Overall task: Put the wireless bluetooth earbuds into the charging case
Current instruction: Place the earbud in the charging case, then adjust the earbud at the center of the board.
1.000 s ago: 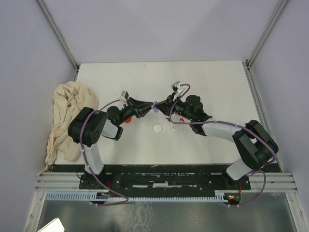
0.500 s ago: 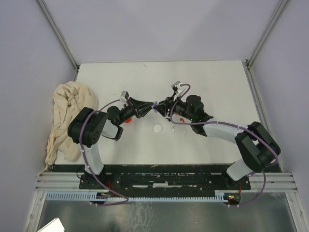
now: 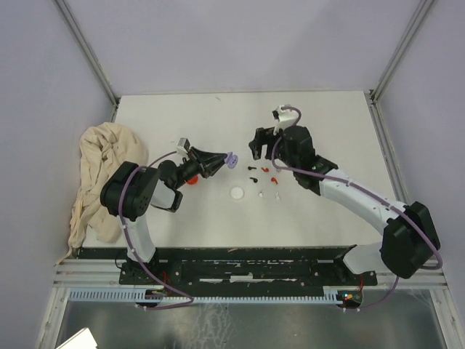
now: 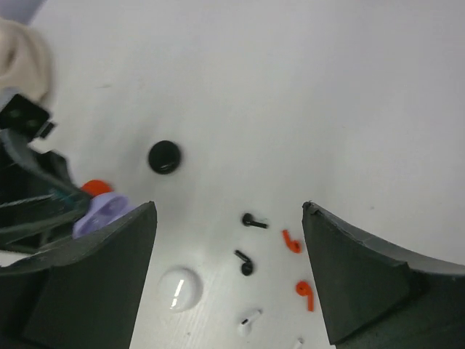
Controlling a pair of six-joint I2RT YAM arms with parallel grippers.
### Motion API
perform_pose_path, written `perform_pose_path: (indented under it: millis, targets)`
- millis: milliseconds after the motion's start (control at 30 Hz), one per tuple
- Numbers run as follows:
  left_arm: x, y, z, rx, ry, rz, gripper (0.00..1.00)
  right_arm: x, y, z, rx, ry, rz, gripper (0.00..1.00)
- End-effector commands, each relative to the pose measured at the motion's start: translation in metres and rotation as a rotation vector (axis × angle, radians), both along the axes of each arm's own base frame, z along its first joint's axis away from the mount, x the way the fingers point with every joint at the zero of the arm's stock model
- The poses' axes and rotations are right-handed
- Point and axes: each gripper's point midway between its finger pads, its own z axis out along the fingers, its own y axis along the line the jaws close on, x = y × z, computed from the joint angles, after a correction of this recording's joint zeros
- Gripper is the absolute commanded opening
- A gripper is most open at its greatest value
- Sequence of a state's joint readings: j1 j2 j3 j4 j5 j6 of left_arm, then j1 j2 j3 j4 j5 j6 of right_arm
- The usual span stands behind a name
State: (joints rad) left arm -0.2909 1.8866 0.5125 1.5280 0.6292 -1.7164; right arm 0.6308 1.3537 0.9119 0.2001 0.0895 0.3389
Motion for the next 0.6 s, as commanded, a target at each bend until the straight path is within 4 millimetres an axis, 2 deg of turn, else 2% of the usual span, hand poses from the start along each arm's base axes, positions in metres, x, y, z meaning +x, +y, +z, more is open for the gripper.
perform_pose_path:
  millis: [0, 67, 300, 567]
  targets:
    - [-0.007, 0.016, 0.036, -0.053, -0.187, 0.029, 0.03, 0.006, -0.083, -0.055, -0.387, 0.342, -0.307, 0.90]
    - [-0.007, 0.017, 0.037, -0.051, -0.189, 0.029, 0.03, -0.001, -0.092, -0.082, -0.497, 0.467, -0.303, 0.92]
    - [-0.010, 0.019, 0.036, -0.047, -0.189, 0.026, 0.03, 0.001, -0.103, -0.140, -0.631, 0.622, -0.324, 0.93]
    - [-0.009, 0.023, 0.033, -0.037, -0.185, 0.033, 0.03, 0.002, -0.114, -0.172, -0.679, 0.687, -0.358, 0.93]
